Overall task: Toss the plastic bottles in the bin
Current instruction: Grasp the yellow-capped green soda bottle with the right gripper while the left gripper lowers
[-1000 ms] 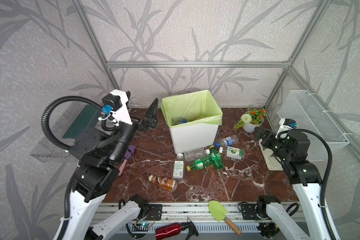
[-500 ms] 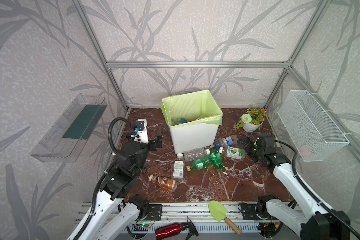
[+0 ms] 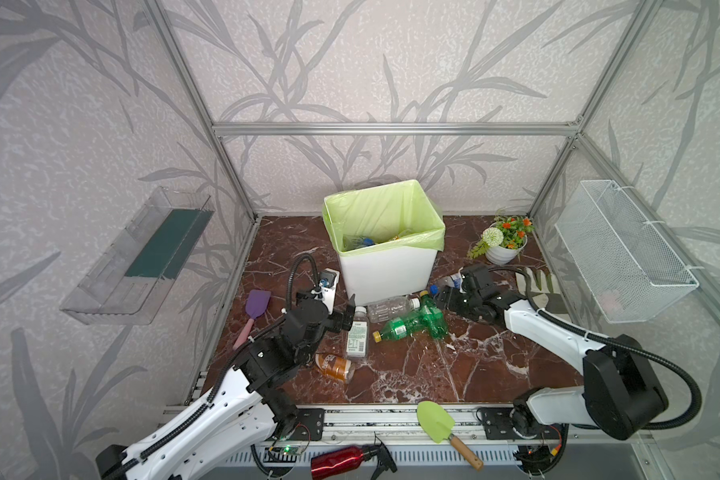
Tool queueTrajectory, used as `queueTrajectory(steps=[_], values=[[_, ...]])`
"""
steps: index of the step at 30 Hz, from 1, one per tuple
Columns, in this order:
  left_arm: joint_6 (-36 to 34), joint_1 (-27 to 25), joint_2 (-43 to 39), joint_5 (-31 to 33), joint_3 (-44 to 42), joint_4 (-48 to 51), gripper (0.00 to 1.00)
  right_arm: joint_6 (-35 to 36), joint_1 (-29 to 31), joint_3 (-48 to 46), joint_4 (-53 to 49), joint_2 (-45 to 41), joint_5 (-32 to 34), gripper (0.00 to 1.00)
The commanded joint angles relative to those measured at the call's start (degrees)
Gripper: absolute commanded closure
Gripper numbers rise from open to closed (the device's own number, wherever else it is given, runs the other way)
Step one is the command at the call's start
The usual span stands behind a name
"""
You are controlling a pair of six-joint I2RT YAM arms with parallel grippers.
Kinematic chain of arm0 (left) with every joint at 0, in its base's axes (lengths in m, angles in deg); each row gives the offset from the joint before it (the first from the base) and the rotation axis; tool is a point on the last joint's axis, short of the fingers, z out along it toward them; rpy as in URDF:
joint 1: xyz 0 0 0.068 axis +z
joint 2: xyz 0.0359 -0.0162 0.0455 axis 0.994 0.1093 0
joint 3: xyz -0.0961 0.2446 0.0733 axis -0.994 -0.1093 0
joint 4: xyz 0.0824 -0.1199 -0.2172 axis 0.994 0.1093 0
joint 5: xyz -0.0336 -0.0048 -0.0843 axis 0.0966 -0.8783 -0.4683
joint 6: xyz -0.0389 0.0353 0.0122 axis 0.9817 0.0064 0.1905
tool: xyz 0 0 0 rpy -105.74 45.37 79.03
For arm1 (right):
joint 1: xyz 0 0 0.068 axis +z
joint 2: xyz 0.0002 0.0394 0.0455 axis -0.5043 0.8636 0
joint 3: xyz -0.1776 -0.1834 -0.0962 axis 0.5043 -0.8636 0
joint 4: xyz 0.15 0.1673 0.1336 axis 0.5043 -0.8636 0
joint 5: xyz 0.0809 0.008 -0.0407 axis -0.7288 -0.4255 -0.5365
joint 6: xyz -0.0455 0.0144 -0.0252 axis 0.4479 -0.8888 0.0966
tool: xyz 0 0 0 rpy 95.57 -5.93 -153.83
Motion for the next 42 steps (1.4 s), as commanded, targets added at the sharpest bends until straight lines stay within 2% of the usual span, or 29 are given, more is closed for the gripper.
queueTrajectory(steps=[1, 10, 13, 16, 19, 22, 25, 29, 31, 38, 42], values=[[3.25, -0.24, -0.56, 3.39, -1.19, -1.67, 0.05, 6.5, 1.39, 2.28, -1.56, 2.65, -0.93, 0.15], [3.66, -0.33, -0.92, 4.54, -1.69, -0.68, 0.04, 11.49, 3.03, 4.35, -3.68, 7.66, -1.5, 0.16], [3.45, -0.36, -1.14, 5.22, -1.52, -0.46, 0.04, 13.01, 4.03, 5.54, -4.6, 9.11, -1.9, 0.21], [3.44, -0.34, -1.17, 5.34, -1.52, -0.36, 0.04, 14.0, 4.99, 7.15, -6.75, 10.64, -1.26, 0.22], [3.8, -0.35, -1.12, 5.33, -1.68, -0.1, 0.04, 14.29, 5.5, 7.27, -7.33, 11.24, -1.13, 0.2], [3.9, -0.36, -1.06, 5.59, -1.69, 0.01, 0.04, 14.6, 5.71, 7.26, -7.72, 11.96, -1.21, 0.14], [3.62, -0.4, -1.03, 5.88, -1.6, 0.12, 0.04, 14.89, 5.76, 7.59, -8.58, 13.19, -0.32, 0.13], [3.36, -0.32, -1.01, 6.34, -1.42, 0.27, 0.03, 15.47, 5.77, 7.94, -8.92, 14.72, -0.06, 0.16], [3.27, -0.37, -0.95, 6.66, -1.19, 0.3, 0.03, 15.43, 5.79, 8.05, -9.18, 14.81, -0.23, 0.21], [3.51, -0.33, -1.03, 7.47, -1.25, 0.57, 0.03, 15.26, 5.77, 5.65, -9.17, 6.0, -0.59, 0.4], [4.51, -0.3, -1.68, 9.92, -2.12, 0.41, 0.01, 15.78, 5.84, 3.56, -10.76, -4.09, -0.22, 0.42]])
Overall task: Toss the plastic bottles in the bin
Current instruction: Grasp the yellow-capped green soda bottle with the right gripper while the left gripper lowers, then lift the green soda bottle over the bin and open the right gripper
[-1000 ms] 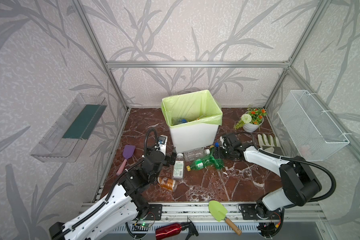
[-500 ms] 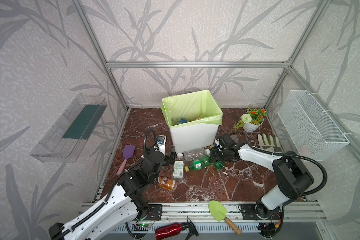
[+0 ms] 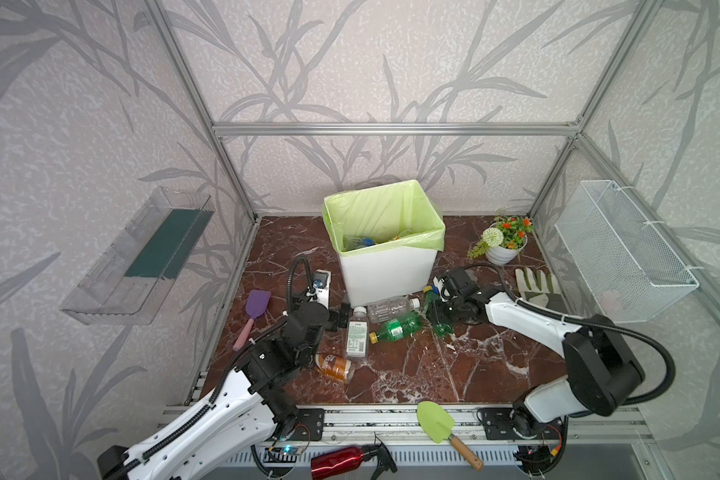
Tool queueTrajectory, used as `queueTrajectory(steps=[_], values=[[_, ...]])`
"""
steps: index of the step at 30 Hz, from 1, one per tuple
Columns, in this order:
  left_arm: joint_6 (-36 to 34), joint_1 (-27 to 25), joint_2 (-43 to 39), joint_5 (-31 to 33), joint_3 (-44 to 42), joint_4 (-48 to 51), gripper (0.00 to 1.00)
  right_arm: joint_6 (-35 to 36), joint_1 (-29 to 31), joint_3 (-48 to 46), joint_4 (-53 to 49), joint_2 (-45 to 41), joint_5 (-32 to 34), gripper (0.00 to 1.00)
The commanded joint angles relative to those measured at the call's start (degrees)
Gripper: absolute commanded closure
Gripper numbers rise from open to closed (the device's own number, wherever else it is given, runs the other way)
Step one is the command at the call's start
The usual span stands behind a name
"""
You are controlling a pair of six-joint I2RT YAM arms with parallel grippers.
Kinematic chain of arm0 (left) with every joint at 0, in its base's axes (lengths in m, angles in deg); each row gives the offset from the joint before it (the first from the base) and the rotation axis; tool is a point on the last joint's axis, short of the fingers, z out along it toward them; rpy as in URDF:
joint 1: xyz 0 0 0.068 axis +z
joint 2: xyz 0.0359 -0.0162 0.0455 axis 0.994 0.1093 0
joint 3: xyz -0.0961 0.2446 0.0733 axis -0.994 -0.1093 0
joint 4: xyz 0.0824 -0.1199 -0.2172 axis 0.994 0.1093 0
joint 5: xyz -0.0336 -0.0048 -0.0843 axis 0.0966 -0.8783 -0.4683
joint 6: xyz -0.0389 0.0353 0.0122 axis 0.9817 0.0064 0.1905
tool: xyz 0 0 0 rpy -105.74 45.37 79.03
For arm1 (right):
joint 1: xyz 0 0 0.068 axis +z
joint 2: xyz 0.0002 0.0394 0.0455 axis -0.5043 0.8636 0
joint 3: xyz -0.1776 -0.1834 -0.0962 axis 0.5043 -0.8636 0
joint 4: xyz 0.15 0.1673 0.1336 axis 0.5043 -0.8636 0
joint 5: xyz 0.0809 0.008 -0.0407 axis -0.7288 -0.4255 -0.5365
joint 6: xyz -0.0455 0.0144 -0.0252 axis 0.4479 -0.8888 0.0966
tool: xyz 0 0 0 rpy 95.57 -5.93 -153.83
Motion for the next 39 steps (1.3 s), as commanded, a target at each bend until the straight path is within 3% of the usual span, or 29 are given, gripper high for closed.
queueTrajectory(steps=[1, 7, 11, 14, 18, 22, 25, 27, 29, 32, 34, 36, 39], values=[[1.98, -0.09, -1.46, 3.86, -1.11, 0.26, 0.01, 0.92, 0.26, -1.28, -2.49, -9.69, 0.64, 0.43], [2.6, -0.06, -2.48, 5.64, -2.29, 1.08, 0.01, 7.53, -0.69, 0.06, -3.56, -30.37, 9.14, 0.44], [2.11, -0.03, -2.79, 5.89, -2.82, 2.04, 0.01, 15.74, -7.15, 13.4, -5.79, -36.37, 11.44, 0.44], [1.98, -0.05, -2.27, 5.22, -2.82, 2.02, 0.01, 20.41, -10.91, 26.56, -5.25, -34.15, 8.11, 0.44], [2.55, -0.07, -1.01, 2.98, -2.56, 0.93, 0.01, 22.62, -11.25, 40.57, -4.22, -25.58, 2.58, 0.42], [2.78, -0.13, 0.35, 0.69, -2.96, -2.02, 0.01, 13.82, -11.1, 43.35, 4.56, -15.28, -8.49, 0.43], [2.77, -0.2, 1.85, 0.36, -2.57, -2.61, 0.01, 11.91, -5.27, 46.81, 3.79, -1.94, -15.48, 0.43], [2.78, -0.38, 2.09, -0.1, -2.0, -2.06, 0.01, 14.68, -1.46, 52.06, -3.1, 6.63, -14.38, 0.41], [2.56, -0.53, 1.53, -0.48, -1.69, -1.23, 0.01, 13.63, -1.72, 54.78, -4.74, 10.32, -13.12, 0.34], [2.08, -1.13, 0.7, 0.21, -1.64, 0.39, 0.01, 13.34, -3.49, 54.89, 1.39, 5.79, -8.37, 0.12], [2.01, -1.63, 0.83, 0.52, -1.82, 0.72, 0.01, 14.01, -4.42, 58.52, 0.65, 3.42, -5.7, 0.04], [1.9, -2.69, 1.77, 1.21, -1.77, 0.69, 0.01, 15.22, -4.83, 60.47, -0.81, 1.13, -2.38, 0.01], [0.83, -5.45, 4.26, 3.25, -0.73, 0.55, 0.01, 16.59, -5.02, 55.88, 1.21, -5.59, 2.05, 0.01]])
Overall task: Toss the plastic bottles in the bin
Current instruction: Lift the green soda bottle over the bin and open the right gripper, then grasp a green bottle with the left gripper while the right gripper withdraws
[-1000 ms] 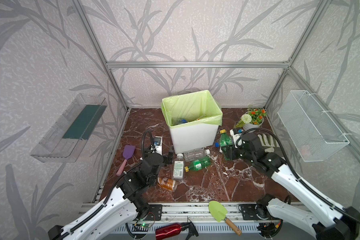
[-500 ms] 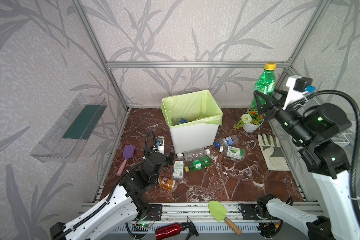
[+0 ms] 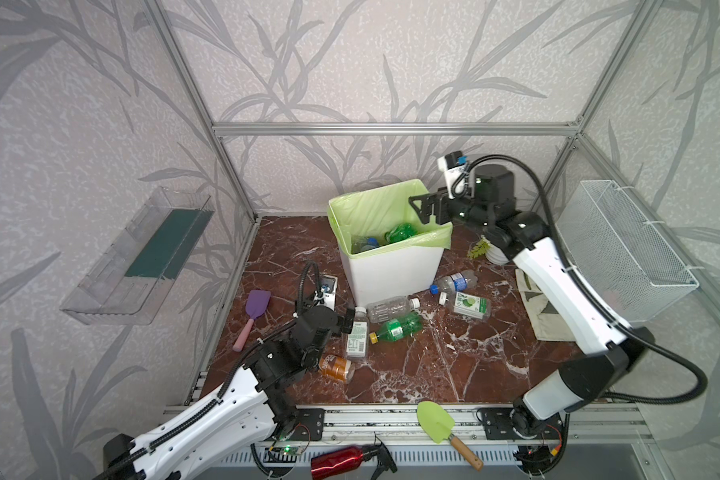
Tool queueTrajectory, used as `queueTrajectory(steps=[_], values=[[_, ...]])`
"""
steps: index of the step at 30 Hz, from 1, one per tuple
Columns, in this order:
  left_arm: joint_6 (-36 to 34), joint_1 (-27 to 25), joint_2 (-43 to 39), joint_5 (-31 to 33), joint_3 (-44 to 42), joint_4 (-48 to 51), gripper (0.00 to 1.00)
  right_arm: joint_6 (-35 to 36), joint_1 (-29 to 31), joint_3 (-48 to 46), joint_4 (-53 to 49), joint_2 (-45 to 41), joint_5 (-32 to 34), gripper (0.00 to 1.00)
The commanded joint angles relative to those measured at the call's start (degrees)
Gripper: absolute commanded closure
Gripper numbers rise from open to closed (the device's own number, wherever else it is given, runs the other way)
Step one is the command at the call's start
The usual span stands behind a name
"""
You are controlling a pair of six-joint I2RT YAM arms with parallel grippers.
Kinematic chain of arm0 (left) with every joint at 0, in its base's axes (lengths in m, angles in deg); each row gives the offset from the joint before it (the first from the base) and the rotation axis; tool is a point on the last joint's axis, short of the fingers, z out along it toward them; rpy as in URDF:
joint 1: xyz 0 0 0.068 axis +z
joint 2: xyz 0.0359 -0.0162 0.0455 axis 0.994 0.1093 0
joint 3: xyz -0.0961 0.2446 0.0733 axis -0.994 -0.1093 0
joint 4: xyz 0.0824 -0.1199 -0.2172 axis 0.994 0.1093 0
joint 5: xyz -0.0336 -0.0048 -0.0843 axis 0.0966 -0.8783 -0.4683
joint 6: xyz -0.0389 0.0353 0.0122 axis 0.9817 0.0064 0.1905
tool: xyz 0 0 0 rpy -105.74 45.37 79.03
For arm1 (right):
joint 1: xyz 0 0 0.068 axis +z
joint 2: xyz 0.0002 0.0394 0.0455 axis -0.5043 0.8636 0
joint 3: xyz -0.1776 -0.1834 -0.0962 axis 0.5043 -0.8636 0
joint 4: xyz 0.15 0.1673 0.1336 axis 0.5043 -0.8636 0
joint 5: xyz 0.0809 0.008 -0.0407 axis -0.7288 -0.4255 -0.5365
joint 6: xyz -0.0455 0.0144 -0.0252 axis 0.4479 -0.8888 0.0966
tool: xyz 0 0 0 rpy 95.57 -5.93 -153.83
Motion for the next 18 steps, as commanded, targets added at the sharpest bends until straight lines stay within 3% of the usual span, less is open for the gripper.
queueTrajectory(steps=[1, 6, 10, 18], values=[[-0.98, -2.99, 2.54, 3.66, 2.21, 0.87, 0.01, 1.85, -0.35, -2.25, 4.3, -12.46, 6.8, 0.01], [-5.95, -8.71, 7.88, 6.53, 4.71, -1.51, 0.01, 1.68, -1.83, -15.14, 6.39, -24.95, 10.57, 0.01], [-7.97, -11.8, 13.87, 1.41, 6.01, -4.27, 0.01, 0.69, -5.2, -23.6, 3.35, -30.97, 12.94, 0.01], [-11.52, -16.15, 32.97, -4.9, 14.49, -0.08, 0.02, -7.88, -19.46, -42.67, 2.25, -40.11, 5.69, 0.01]])
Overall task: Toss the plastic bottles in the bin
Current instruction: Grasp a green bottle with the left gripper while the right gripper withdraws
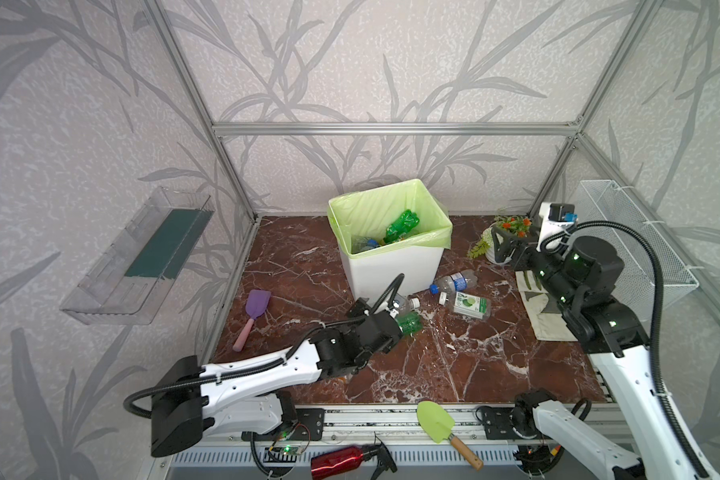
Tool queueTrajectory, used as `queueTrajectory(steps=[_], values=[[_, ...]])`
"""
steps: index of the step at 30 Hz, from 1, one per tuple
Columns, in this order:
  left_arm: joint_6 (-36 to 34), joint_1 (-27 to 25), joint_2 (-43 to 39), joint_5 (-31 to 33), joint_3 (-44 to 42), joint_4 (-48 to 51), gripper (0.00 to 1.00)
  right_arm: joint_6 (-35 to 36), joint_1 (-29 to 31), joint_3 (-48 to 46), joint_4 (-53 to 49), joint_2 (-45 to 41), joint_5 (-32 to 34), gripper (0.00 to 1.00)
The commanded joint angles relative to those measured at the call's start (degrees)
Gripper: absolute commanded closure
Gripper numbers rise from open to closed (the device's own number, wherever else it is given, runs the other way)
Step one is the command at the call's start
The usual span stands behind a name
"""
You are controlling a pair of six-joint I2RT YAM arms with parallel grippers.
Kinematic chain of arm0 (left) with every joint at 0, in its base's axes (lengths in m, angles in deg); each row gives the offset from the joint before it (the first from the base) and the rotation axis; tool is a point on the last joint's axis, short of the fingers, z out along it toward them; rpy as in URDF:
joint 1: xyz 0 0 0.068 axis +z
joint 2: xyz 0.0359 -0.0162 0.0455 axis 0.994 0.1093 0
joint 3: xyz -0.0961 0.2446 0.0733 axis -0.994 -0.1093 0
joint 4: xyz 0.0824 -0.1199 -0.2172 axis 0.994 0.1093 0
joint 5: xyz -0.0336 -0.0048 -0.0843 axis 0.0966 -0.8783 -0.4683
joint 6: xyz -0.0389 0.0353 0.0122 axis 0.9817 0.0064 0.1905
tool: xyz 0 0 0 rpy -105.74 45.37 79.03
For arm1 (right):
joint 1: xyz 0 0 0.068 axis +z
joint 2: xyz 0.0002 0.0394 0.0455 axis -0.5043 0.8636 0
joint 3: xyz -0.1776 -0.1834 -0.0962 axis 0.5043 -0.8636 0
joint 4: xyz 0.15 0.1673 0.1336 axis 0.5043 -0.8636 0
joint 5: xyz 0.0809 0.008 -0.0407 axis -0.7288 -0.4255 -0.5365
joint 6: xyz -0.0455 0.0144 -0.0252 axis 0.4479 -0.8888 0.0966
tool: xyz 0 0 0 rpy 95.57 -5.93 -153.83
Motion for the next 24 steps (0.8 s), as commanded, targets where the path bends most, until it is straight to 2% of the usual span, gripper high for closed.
queueTrajectory(steps=[1, 4, 11, 24], values=[[-3.04, -0.61, 6.27, -4.16, 4.88, 3.14, 0.04, -5.56, -4.73, -4.34, -0.52, -4.33, -3.89, 0.01], [-3.95, -0.63, 11.67, -6.45, 9.25, 5.95, 0.11, -7.88, -7.92, -9.04, 0.26, -6.79, -5.5, 0.01], [-4.49, -0.65, 22.25, -7.38, 16.21, 12.06, 0.15, -9.58, -11.9, -14.14, 0.35, -9.02, -7.8, 0.01], [-4.41, 0.81, 30.59, -12.5, 20.03, 14.49, 0.21, -12.3, -15.44, -17.97, 4.02, -7.36, -11.67, 0.01]])
